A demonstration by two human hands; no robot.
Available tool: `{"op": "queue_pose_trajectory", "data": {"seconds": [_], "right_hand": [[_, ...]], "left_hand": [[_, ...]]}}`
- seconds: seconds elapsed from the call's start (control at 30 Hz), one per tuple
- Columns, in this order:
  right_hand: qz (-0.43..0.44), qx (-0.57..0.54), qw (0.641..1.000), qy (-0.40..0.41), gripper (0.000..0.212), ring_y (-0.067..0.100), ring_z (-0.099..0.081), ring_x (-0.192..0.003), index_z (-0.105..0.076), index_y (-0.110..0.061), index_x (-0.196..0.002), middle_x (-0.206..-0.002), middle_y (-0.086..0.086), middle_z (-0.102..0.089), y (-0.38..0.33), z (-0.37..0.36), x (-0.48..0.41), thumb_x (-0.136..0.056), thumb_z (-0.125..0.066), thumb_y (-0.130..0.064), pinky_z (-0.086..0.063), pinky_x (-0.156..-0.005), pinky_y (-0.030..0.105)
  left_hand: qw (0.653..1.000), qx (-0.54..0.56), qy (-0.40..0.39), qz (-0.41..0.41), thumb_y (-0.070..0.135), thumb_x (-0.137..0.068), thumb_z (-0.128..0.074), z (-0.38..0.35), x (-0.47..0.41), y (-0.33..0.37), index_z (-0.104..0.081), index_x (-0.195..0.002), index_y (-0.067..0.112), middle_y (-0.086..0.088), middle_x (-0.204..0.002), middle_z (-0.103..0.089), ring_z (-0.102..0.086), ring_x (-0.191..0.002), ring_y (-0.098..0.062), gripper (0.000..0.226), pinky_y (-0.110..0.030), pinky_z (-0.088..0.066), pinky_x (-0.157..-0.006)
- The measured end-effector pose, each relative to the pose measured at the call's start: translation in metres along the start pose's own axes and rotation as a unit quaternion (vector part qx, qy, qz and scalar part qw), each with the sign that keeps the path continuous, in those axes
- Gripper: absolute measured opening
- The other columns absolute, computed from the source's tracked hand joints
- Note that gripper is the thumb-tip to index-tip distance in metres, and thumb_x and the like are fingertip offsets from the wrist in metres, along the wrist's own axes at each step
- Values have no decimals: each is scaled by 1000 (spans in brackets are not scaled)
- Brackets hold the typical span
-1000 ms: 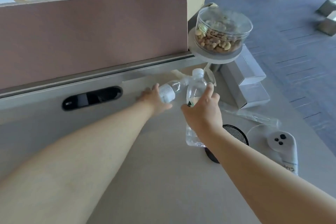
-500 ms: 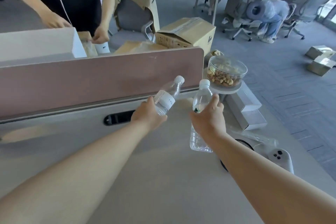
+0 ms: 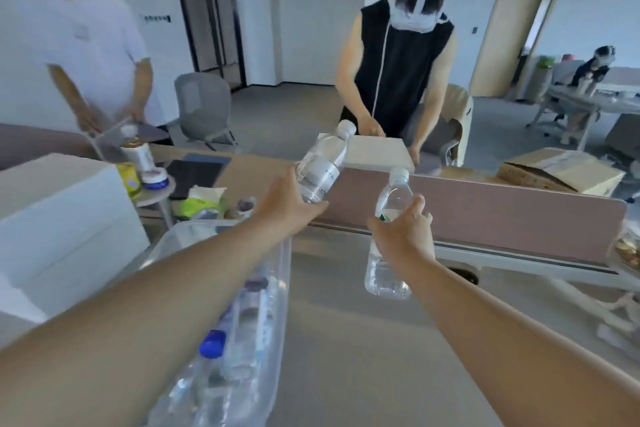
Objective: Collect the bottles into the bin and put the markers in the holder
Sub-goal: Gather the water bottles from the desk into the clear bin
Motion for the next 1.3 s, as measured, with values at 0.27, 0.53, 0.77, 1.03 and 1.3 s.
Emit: {"op": "queue_pose_trajectory", "data": {"seconds": [0.27,0.53,0.77,1.03,1.3], "right_hand": [[100,15,989,-104,78,32,-60,-97,-15,-18,-148,-138,14,-37,-104,-135,87,-84,-58,-29,-55,-75,41],[116,38,983,-138,77,32,-58,-104,-21,-14,-145,-136,12,-39,-126,-189,95,-82,-61,-31,-53,-83,43],[71,135,972,-178,80,33,-38,-131,-31,-5,-143,-143,15,-31,-93,-242,96,-82,-58,-49,-34,-107,41],[54,218,958,-181,93,28,-10,-147,-4,-12,-154,-159,10,-17,-65,-270,95,-85,-42,-61,-15,-115,45],[66,90,985,-132,72,33,-36,-134,-29,-15,-146,-144,15,-41,-54,-206,79,-88,-45,-53,-26,-113,48]], "left_hand": [[988,-31,57,142,53,-85,-61,132,57,-157,-39,-137,15,-4,-132,-56,-56,-115,-27,69,-30,-36,-78],[936,-91,-127,316,51,-85,-50,67,120,-251,-60,-116,8,-4,-106,-65,-61,-98,-19,54,-26,-47,-81],[944,-80,-17,319,63,-84,-48,87,114,-257,-52,-127,6,-13,-119,-61,-60,-108,-29,71,-36,-51,-88],[959,-77,2,274,46,-88,-53,96,96,-253,-46,-136,10,-14,-129,-53,-56,-113,-32,61,-36,-48,-85],[983,-53,-3,174,40,-89,-52,76,48,-176,-56,-123,6,-13,-116,-62,-60,-93,-26,48,-34,-45,-68]]}}
Point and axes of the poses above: each hand's wrist, its own x-axis away from the middle knuckle, its own z-axis out of the back of the hand, y = z × x, the point moved 10 cm from there along -x, towards the middle knuckle
